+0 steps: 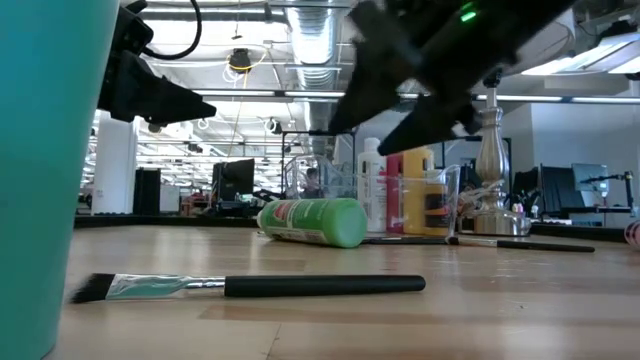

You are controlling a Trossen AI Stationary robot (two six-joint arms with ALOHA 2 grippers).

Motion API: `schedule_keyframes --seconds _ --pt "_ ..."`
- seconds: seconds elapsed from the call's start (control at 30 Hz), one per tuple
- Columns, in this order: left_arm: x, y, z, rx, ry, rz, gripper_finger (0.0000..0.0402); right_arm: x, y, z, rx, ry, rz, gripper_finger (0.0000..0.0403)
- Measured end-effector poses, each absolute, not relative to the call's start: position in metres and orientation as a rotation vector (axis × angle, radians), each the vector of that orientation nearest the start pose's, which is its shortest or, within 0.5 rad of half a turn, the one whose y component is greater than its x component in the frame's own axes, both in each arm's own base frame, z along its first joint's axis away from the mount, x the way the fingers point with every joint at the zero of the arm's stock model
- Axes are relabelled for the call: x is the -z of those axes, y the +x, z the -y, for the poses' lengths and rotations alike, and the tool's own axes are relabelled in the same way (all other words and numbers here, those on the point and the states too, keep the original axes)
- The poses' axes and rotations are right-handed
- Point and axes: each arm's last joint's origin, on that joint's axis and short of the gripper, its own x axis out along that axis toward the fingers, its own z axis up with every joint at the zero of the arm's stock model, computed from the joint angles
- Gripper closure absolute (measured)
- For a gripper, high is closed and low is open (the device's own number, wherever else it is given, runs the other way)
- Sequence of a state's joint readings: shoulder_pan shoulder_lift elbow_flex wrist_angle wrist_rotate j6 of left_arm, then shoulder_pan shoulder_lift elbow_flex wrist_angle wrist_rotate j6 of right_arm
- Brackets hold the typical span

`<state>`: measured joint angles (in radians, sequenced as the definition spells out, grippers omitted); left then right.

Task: Pick & Place Paint Supplies
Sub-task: Put the big green paint bottle into the transparent bin

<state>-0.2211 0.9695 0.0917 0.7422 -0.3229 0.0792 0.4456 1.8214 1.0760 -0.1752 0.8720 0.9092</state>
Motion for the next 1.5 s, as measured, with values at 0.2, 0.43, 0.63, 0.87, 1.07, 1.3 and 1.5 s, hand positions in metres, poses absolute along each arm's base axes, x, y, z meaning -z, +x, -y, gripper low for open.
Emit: schedule_keyframes --seconds 0.2,0.43,0.63,0.87,1.07,1.3,1.5 --pt "-0.158 0.166 0.028 -0.096 0.111 -0.135 0.022 -0.156 0.346 -0.111 0.719 0.353 -0.514 0.0027" --pt "-0.15 0.161 0.027 -0.096 0.108 -0.158 0.022 -0.124 0.359 -0.118 0.712 0.392 -0.511 0.0027" --pt "-0.15 0.161 0.027 -0.1 0.093 -0.152 0.022 -0.113 0.37 -0.114 0.728 0.345 -0.525 0.0027" --pt "-0.151 0.161 0.027 -0.102 0.088 -0.147 0.022 -0.101 0.37 -0.106 0.753 0.271 -0.576 0.0027" --pt "-0.149 0.16 0.026 -0.103 0.089 -0.153 0.022 -0.091 0.374 -0.1 0.741 0.298 -0.605 0.0027" --pt "-0.147 0.158 0.026 -0.106 0.089 -0.155 0.022 -0.088 0.378 -0.093 0.72 0.34 -0.632 0.0046" --pt "-0.147 0.158 0.026 -0.105 0.089 -0.153 0.022 -0.09 0.379 -0.092 0.708 0.352 -0.628 0.0087"
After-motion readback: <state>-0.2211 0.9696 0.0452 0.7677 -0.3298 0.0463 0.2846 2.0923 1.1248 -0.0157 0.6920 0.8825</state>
